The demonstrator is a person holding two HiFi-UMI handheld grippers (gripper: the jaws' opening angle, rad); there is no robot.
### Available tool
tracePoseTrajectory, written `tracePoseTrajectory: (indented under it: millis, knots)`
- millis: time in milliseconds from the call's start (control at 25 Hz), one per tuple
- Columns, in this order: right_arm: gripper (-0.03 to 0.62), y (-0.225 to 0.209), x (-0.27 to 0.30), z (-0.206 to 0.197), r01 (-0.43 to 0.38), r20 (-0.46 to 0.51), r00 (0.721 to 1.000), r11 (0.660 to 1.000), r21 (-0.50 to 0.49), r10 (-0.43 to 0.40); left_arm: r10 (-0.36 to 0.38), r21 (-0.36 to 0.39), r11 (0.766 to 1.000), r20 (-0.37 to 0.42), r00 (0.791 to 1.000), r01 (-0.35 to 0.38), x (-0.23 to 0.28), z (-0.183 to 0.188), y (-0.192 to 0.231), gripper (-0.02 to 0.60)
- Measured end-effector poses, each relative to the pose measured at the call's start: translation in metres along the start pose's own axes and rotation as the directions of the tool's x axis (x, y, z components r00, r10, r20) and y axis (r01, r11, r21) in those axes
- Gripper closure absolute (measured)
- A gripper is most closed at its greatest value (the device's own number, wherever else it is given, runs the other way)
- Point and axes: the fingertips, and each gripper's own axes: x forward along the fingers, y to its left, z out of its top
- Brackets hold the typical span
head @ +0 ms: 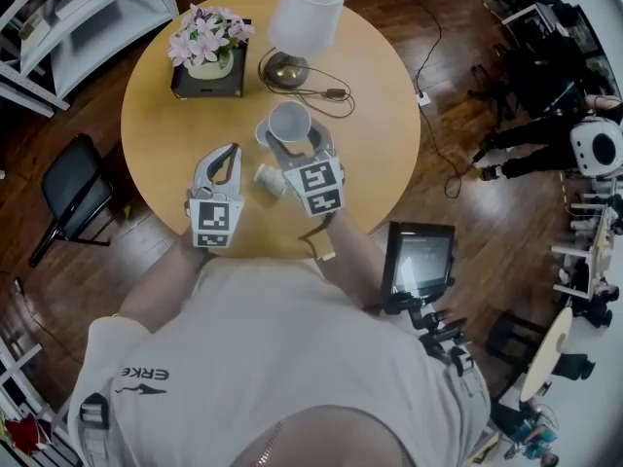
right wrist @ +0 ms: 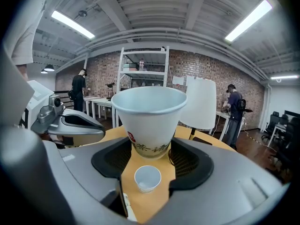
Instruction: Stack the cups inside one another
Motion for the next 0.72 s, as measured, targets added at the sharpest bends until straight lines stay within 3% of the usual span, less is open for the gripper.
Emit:
tracePoseTrajectory:
  millis: [720]
  knots:
    - [0.315, -0.003, 0.051, -0.073, -0.069, -0.173, 0.982, 0.994, 0.081, 0.082, -0.025, -0.054, 0.998, -0.142, 0.99, 0.017, 0.047, -0.055, 0.009, 0.58]
